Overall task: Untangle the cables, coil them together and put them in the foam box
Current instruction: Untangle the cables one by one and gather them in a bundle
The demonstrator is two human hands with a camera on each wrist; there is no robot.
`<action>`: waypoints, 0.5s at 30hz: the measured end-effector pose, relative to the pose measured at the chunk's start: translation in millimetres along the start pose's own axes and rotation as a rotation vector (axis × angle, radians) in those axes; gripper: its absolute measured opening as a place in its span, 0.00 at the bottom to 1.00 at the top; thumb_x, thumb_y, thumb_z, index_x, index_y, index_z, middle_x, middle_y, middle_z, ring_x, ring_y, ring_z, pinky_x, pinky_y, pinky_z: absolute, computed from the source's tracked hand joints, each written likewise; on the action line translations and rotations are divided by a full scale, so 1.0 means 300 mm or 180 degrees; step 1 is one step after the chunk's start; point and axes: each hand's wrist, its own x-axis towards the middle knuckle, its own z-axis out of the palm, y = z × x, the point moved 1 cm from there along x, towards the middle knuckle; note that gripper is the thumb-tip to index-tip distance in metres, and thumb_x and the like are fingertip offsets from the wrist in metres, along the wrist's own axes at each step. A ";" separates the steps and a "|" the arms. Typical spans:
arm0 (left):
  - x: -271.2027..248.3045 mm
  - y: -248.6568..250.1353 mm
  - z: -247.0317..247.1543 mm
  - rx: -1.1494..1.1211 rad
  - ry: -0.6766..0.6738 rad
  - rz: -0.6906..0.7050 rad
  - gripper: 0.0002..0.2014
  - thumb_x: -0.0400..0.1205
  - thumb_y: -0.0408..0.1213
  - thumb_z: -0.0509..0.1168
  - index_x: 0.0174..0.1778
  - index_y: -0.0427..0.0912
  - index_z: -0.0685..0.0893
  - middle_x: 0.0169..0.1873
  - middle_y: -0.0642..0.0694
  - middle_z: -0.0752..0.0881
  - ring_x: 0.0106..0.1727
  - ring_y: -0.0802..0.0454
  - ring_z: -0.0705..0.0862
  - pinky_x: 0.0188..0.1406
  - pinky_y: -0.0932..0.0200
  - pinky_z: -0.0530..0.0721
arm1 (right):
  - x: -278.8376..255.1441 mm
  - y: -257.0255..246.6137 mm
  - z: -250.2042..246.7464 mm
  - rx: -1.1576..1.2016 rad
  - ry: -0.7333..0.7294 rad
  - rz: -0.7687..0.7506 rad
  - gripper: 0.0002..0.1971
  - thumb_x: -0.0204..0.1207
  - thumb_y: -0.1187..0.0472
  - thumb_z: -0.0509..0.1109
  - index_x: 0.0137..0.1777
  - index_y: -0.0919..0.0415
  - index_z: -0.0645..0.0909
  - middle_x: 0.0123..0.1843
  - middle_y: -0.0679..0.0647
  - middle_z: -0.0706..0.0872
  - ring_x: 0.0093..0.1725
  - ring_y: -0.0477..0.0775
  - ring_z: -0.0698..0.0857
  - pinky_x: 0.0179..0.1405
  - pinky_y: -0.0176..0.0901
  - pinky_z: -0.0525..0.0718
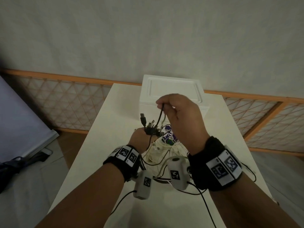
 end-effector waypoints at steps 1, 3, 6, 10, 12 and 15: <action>0.012 -0.015 -0.002 0.0203 -0.0008 -0.0054 0.07 0.79 0.40 0.71 0.36 0.44 0.85 0.34 0.48 0.84 0.43 0.46 0.83 0.45 0.59 0.75 | 0.005 -0.010 -0.009 -0.0092 0.0094 -0.0147 0.09 0.75 0.69 0.65 0.47 0.62 0.87 0.46 0.47 0.86 0.51 0.43 0.82 0.52 0.30 0.79; 0.025 -0.035 -0.013 0.0345 0.0055 -0.0194 0.10 0.80 0.42 0.71 0.45 0.38 0.88 0.37 0.45 0.84 0.43 0.47 0.81 0.45 0.59 0.74 | 0.012 -0.020 -0.022 -0.0389 -0.0011 -0.0341 0.05 0.75 0.67 0.68 0.46 0.61 0.86 0.51 0.51 0.88 0.55 0.46 0.82 0.55 0.32 0.77; 0.035 -0.071 -0.054 -0.0562 0.0518 -0.0493 0.12 0.81 0.41 0.68 0.32 0.44 0.88 0.28 0.44 0.85 0.32 0.44 0.77 0.35 0.52 0.74 | 0.015 0.004 -0.049 -0.0766 -0.0380 -0.0141 0.08 0.77 0.57 0.66 0.46 0.60 0.84 0.46 0.52 0.89 0.48 0.51 0.84 0.56 0.39 0.76; 0.022 -0.108 -0.143 -0.2163 0.0997 -0.0939 0.16 0.84 0.43 0.65 0.31 0.41 0.81 0.36 0.40 0.91 0.16 0.55 0.65 0.18 0.65 0.67 | -0.017 0.096 -0.153 -0.1019 -0.0153 -0.0075 0.12 0.78 0.52 0.68 0.46 0.58 0.89 0.37 0.54 0.88 0.38 0.55 0.85 0.42 0.50 0.81; 0.009 -0.123 -0.188 -0.2372 0.1194 -0.1027 0.16 0.85 0.44 0.64 0.34 0.40 0.80 0.33 0.41 0.89 0.15 0.57 0.67 0.17 0.64 0.69 | -0.046 0.141 -0.191 -0.1428 -0.0468 0.0034 0.13 0.78 0.48 0.69 0.47 0.55 0.90 0.34 0.52 0.85 0.37 0.53 0.82 0.39 0.48 0.80; -0.009 -0.133 -0.234 -0.2825 0.1425 -0.0980 0.16 0.85 0.45 0.63 0.33 0.41 0.78 0.20 0.49 0.79 0.13 0.58 0.68 0.14 0.67 0.68 | -0.114 0.194 -0.215 -0.2097 -0.1007 0.0689 0.18 0.73 0.37 0.66 0.43 0.50 0.89 0.32 0.43 0.75 0.34 0.45 0.75 0.33 0.40 0.67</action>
